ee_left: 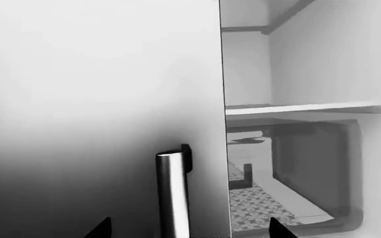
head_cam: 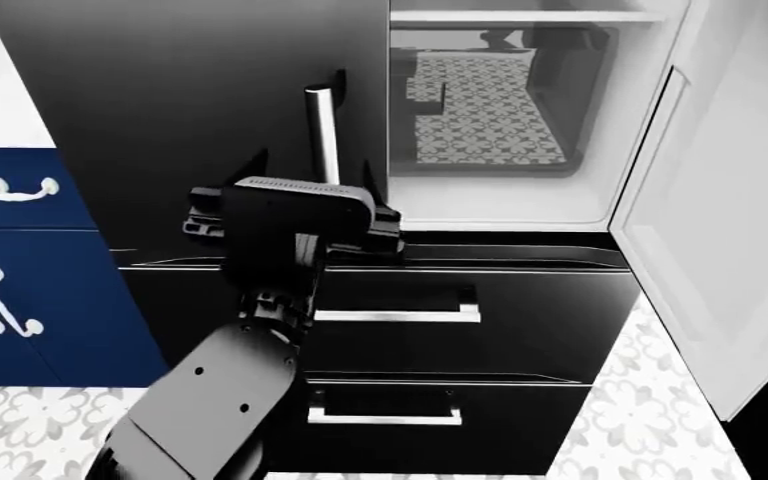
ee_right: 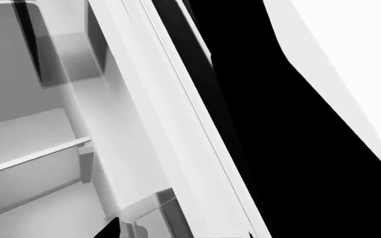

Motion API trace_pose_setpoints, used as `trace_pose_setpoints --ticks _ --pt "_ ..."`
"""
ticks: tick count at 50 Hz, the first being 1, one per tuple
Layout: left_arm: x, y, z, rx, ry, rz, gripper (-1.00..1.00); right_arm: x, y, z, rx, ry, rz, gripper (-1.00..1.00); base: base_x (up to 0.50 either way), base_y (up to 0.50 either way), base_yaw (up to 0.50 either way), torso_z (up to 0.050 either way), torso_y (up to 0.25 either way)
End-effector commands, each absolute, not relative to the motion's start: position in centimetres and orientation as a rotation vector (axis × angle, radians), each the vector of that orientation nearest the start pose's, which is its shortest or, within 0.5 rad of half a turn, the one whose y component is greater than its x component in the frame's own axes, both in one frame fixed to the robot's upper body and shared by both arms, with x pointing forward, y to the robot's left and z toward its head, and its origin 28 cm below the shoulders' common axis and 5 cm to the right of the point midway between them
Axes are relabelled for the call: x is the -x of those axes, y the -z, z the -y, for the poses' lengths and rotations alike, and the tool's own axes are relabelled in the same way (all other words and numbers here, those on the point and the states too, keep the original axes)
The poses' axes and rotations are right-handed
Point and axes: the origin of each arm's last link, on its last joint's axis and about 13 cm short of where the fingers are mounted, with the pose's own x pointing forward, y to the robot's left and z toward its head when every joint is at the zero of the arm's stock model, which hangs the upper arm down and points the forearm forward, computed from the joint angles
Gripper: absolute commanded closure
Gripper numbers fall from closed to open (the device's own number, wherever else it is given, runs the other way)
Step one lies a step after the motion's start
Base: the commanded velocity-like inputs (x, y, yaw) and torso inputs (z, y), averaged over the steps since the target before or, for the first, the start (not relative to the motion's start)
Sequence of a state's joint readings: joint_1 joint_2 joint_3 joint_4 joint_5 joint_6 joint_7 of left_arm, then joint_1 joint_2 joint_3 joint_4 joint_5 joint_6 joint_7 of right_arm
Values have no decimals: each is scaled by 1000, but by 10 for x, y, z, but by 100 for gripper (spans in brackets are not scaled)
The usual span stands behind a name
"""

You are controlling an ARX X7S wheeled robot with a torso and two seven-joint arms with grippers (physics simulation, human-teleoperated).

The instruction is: Open the fridge doors

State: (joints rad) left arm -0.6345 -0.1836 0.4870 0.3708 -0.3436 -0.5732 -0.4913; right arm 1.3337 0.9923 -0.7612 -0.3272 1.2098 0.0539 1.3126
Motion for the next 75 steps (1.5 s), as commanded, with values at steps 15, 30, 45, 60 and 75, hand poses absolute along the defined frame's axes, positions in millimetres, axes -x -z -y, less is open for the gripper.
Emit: trace_pose_setpoints --ticks 15,30,45,60,75 --pt "-314 -185 -146 54 113 214 -100 -291 -314 205 -292 993 386 -100 0 0 0 -3 0" --pt "-329 -185 -147 45 100 141 -100 -290 -313 207 -294 997 386 -100 -4 -3 -7 -4 0" --pt "-338 -177 -145 15 142 45 -100 -291 -312 207 -296 996 385 -100 -4 -3 -8 -3 0" --pt "-349 -176 -148 27 90 37 -100 -291 -310 208 -294 996 382 -100 -4 -3 -8 -3 0" --pt "-359 -169 -147 14 145 -20 -100 -290 -310 208 -294 998 380 -100 -4 -3 -8 -3 0"
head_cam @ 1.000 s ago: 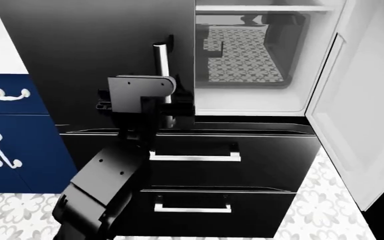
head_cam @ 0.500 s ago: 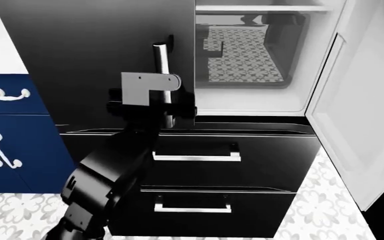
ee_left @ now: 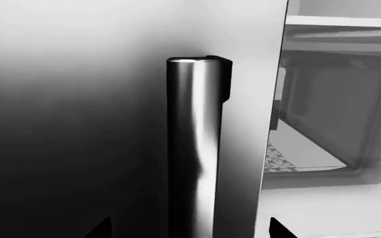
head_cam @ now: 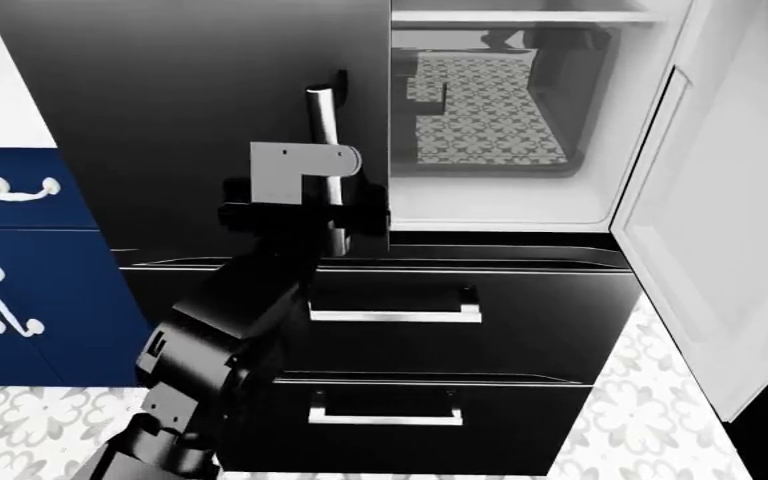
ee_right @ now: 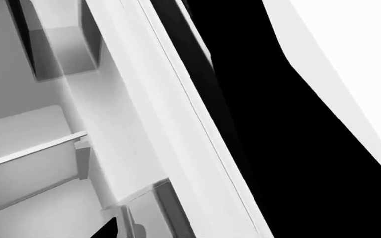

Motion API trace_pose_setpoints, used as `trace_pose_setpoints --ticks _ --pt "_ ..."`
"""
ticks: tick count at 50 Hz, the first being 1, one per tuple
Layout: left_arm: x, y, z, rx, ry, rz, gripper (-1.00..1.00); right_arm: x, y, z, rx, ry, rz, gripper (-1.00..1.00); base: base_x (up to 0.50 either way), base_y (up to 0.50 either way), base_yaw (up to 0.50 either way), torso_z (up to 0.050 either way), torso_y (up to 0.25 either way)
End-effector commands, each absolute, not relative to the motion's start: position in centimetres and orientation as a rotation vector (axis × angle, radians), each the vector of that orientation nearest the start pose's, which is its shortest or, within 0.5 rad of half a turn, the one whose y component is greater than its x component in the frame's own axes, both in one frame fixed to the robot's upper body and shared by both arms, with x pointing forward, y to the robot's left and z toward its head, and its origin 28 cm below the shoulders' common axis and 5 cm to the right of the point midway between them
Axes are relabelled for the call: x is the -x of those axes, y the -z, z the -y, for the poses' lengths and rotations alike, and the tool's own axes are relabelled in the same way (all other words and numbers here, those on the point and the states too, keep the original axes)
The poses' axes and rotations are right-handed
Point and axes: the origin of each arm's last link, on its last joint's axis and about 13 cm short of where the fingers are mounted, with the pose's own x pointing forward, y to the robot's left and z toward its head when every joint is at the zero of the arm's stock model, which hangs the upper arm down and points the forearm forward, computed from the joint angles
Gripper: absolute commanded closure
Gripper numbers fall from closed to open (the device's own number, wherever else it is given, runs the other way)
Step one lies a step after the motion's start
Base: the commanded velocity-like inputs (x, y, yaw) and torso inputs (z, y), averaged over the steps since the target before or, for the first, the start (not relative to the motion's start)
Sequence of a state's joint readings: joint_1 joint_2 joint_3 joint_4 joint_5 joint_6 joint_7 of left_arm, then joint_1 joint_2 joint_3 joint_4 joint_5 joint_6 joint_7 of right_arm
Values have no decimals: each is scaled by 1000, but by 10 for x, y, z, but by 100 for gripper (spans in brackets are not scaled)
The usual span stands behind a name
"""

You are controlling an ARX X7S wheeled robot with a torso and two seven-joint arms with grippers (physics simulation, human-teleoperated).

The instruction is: Open the fridge doors

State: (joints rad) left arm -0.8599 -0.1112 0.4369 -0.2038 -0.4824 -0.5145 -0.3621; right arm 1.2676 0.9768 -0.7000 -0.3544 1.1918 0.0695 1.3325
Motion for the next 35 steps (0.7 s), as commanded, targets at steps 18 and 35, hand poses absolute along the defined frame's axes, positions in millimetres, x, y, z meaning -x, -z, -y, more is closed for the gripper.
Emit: trace_pose_setpoints --ticks 18,35 --pt "-377 -167 -152 10 124 -33 -100 -292 -310 207 -287 994 378 -100 -3 -3 -7 -3 0" --pt "-390 -163 -152 0 142 -73 -100 -293 -308 208 -285 994 376 -100 -2 -3 -6 -2 0"
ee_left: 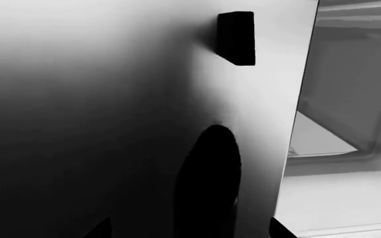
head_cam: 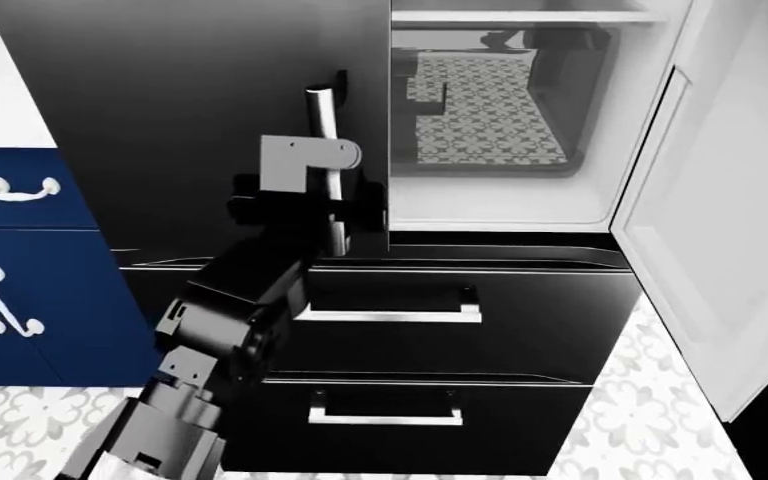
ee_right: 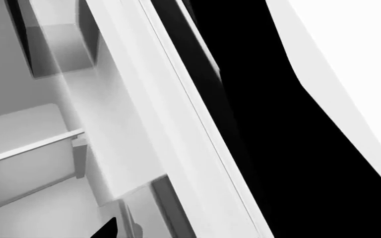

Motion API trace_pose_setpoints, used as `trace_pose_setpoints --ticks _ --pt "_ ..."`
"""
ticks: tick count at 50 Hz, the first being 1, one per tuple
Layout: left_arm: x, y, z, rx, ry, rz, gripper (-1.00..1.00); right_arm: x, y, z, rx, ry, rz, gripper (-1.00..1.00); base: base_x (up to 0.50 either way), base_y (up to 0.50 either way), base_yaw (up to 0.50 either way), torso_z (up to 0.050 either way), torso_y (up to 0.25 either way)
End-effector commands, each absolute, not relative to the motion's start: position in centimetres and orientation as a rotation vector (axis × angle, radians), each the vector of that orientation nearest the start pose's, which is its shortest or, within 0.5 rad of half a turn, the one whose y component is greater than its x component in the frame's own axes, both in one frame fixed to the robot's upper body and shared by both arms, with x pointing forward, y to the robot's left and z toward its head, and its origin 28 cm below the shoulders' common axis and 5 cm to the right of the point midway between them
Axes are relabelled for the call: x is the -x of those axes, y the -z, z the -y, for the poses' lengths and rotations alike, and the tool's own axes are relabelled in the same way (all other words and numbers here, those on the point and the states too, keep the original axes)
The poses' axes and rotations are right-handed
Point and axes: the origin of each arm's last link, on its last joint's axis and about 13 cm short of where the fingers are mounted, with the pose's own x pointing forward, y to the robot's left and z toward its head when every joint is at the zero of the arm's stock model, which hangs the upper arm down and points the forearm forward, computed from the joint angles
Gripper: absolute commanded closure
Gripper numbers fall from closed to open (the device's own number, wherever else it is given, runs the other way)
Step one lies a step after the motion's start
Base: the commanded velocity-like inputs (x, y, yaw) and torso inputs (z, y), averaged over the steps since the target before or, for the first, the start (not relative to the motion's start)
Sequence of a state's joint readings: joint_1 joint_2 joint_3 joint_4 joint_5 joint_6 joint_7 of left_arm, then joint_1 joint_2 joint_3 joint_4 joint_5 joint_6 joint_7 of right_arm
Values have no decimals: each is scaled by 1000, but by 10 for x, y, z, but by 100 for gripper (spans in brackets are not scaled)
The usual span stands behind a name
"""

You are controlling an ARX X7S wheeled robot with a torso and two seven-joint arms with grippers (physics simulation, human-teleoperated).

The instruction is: Open the fridge doors

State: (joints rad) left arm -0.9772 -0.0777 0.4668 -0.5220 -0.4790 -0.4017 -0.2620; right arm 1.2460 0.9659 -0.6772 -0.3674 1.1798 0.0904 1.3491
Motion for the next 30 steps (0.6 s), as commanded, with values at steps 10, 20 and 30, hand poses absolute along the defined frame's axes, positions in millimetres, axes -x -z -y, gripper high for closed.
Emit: trace_pose_setpoints --ticks 10,20,30 --pt "-396 -159 -154 3 138 -90 -100 -293 -309 207 -286 992 375 -100 -1 -3 -6 -3 0" --pt "-395 -159 -154 -9 126 -90 100 -295 -308 207 -285 989 374 -100 -1 -3 -5 -2 0" --pt "-394 -156 -154 -2 127 -90 100 -294 -307 207 -284 990 373 -100 1 -3 -6 -3 0"
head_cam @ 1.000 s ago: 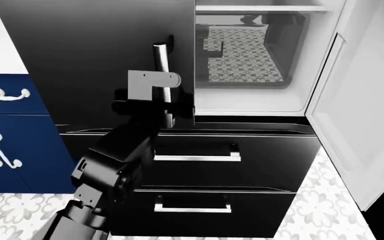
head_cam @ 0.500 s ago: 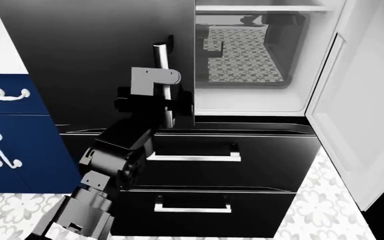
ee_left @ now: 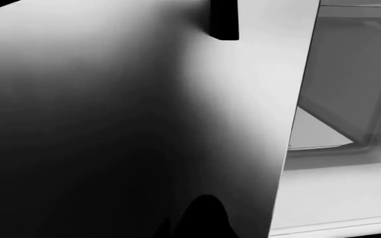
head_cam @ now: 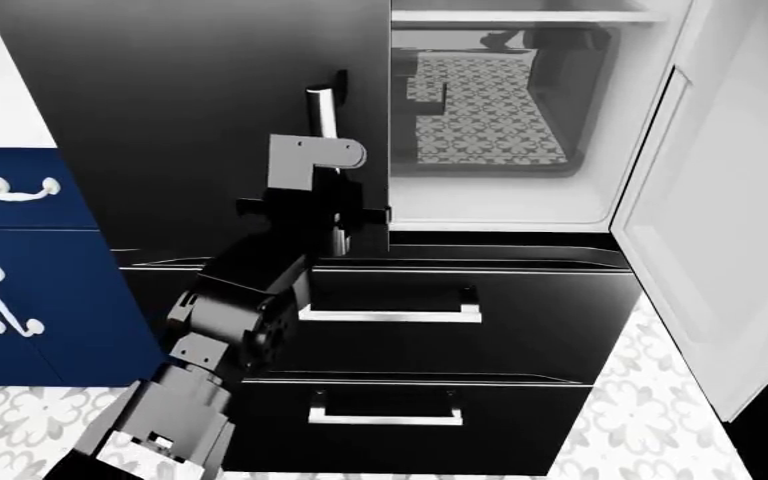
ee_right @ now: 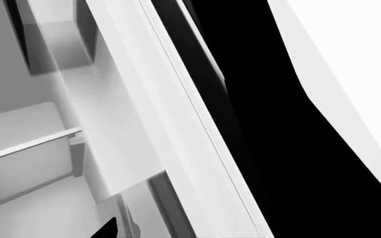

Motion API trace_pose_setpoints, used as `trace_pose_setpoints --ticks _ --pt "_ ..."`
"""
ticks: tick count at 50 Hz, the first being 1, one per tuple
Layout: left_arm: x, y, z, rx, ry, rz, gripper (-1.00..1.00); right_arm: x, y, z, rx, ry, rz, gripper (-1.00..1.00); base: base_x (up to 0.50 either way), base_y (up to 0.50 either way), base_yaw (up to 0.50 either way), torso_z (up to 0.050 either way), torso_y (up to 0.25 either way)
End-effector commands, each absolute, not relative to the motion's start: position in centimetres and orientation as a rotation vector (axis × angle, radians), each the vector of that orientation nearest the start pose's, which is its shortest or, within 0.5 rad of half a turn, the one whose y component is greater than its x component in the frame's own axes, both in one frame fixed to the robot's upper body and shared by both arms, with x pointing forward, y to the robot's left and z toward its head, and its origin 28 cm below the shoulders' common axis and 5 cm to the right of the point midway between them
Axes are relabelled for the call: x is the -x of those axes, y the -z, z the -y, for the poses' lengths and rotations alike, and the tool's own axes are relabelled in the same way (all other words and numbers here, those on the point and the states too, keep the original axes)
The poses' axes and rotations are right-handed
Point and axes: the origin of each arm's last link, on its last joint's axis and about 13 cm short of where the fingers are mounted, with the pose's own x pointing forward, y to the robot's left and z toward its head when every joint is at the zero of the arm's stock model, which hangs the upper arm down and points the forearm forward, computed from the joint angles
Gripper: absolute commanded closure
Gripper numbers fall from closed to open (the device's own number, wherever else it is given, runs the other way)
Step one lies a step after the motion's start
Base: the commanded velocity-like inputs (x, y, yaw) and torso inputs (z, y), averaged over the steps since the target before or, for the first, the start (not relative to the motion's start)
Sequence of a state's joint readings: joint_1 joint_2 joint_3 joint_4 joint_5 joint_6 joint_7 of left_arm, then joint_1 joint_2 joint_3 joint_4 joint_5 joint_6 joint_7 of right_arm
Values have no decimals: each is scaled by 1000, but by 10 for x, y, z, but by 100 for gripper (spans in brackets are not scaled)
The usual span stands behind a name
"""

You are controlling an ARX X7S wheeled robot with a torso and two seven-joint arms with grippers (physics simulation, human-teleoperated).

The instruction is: Open the fridge doors

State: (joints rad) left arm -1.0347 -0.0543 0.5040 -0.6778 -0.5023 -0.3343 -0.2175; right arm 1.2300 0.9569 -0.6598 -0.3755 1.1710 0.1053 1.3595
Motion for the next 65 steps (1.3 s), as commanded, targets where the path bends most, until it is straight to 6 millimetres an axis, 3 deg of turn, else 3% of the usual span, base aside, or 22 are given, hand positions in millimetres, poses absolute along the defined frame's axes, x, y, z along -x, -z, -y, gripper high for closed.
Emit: trace_pose_setpoints --ticks 1,13,27,43,65 --pt "-393 -156 -154 -1 127 -90 100 -294 -307 207 -284 990 373 -100 0 0 -7 0 0" --pt "-381 -155 -153 17 120 -60 100 -294 -307 207 -283 991 374 -100 -2 -3 -4 -3 0" --pt "-341 -175 -148 -8 149 57 100 -294 -309 206 -283 987 377 -100 -1 -4 -6 -1 0" --pt "-302 -178 -185 -52 173 157 100 -294 -310 205 -279 984 380 -100 0 -5 -6 -1 0" --pt "-269 -172 -219 -40 128 287 100 -295 -306 205 -276 984 375 -100 -1 -5 -5 0 2"
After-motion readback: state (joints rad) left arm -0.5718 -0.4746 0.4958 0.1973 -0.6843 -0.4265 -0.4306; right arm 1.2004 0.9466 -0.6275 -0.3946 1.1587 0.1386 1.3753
